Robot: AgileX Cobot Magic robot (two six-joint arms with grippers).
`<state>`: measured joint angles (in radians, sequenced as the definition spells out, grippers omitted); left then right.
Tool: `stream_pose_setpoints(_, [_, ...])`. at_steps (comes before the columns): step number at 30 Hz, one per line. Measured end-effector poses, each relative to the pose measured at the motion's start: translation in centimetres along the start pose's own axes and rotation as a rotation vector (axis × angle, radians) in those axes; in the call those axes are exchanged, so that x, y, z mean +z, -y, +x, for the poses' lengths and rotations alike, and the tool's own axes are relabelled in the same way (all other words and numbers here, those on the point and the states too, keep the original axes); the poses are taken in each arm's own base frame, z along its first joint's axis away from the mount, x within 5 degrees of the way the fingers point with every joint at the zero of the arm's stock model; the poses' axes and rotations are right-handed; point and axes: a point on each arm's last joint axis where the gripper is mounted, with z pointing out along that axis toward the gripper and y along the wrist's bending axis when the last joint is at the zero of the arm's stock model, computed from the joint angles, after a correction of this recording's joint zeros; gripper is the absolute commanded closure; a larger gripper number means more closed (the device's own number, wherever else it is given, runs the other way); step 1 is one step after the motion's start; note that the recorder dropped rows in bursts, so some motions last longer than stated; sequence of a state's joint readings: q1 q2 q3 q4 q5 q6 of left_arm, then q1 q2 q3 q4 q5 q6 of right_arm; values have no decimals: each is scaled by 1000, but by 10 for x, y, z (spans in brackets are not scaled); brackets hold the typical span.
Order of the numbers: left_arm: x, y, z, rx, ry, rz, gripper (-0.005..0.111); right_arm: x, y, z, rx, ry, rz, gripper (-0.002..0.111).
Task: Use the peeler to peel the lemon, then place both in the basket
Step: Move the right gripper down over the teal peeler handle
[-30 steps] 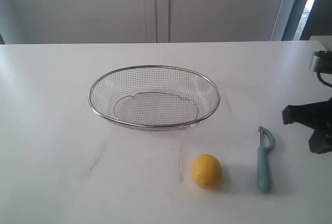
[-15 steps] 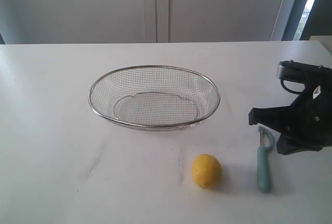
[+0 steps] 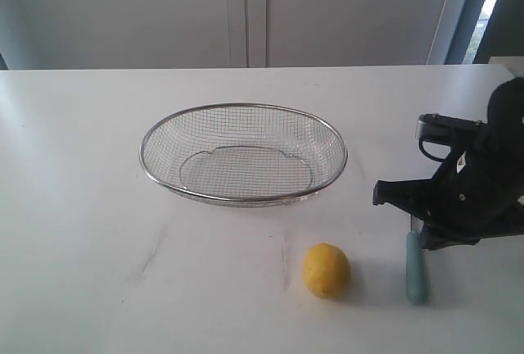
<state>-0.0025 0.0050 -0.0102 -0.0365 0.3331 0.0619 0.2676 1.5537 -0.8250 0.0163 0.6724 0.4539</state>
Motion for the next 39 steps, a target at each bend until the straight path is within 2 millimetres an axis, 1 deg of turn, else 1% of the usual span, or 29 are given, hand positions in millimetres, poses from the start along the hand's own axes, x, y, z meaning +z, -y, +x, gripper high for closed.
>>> stream_pose_setpoints(7, [0,0,0,0,0,0,107,14,-1,-2,14,-15,11,107])
stream_pose_setpoints(9, [0,0,0,0,0,0,107,17,-1,-2,15,-19,15,103])
stream_pose_setpoints(13, [0,0,0,0,0,0,107,23,-1,-3,25,-24,17,90])
stream_pose_setpoints(17, [0,0,0,0,0,0,107,28,-1,-4,35,-28,20,81])
stream_pose_setpoints(19, [0,0,0,0,0,0,107,29,-1,-4,36,-29,20,78])
stream_pose_setpoints(30, [0,0,0,0,0,0,107,30,-3,-7,40,9,1,76])
stream_pose_setpoints(36, [0,0,0,0,0,0,107,38,-2,-6,40,-15,14,76])
stream_pose_setpoints(39, [0,0,0,0,0,0,107,39,-2,-6,40,-17,14,76])
